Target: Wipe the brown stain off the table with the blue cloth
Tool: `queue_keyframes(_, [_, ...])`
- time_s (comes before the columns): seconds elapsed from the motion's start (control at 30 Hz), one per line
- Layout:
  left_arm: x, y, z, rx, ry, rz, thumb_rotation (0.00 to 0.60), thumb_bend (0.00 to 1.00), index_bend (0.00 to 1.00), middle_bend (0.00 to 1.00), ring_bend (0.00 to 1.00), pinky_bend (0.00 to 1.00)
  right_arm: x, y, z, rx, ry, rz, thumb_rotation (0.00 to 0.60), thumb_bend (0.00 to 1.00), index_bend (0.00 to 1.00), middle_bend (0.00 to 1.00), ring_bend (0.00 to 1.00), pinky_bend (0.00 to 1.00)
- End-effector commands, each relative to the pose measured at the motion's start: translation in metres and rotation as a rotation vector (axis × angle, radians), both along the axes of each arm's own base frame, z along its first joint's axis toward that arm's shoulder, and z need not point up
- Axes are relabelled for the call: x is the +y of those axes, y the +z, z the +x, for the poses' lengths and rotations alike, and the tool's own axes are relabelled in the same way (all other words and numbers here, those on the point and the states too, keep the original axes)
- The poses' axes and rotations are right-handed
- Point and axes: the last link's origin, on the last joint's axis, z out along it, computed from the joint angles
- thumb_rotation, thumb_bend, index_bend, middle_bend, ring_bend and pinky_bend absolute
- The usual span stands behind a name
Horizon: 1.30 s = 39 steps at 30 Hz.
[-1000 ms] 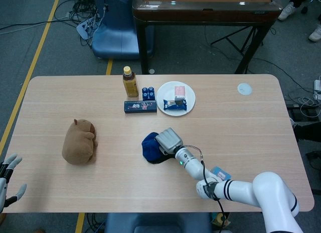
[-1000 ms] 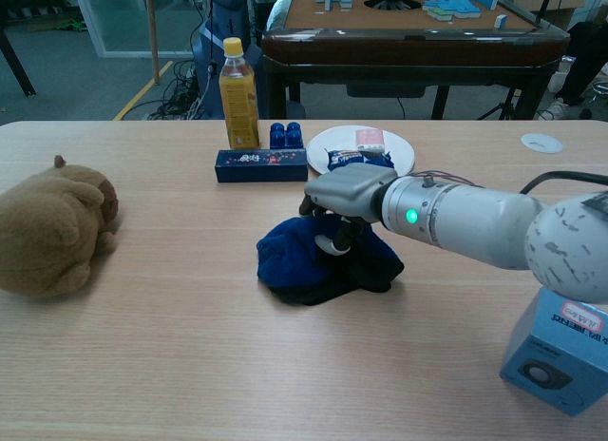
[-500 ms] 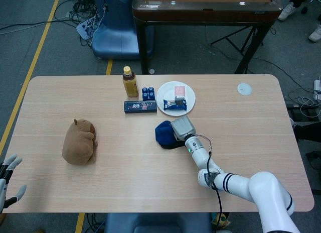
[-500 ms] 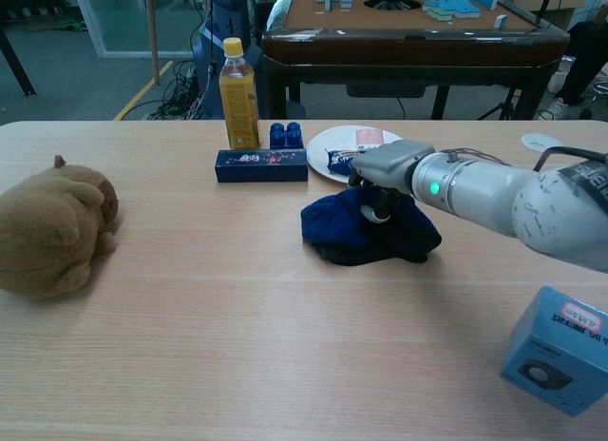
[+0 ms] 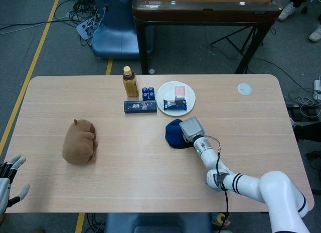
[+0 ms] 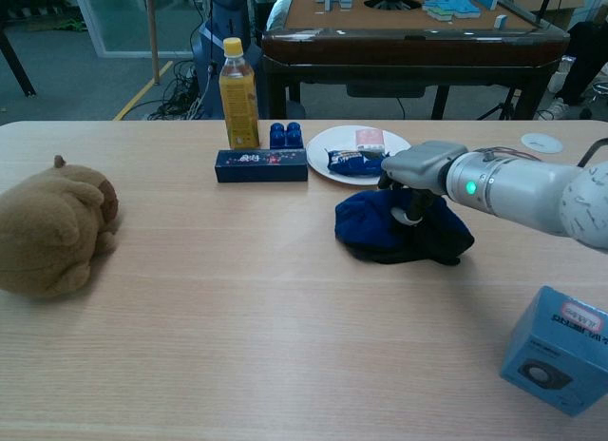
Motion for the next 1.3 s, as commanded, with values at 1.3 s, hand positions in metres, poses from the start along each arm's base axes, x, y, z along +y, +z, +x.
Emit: queue_keyframes(1.3, [0.003,-0.005,0.002,-0.010,-0.022,-0.009,0.600,0.27,0.17,0.10,0.14,0.13,0.012,0.103,-0.079,0.000,-0.082,-0.188,0.600,0.73,0.77,0.57,0.57,0.73])
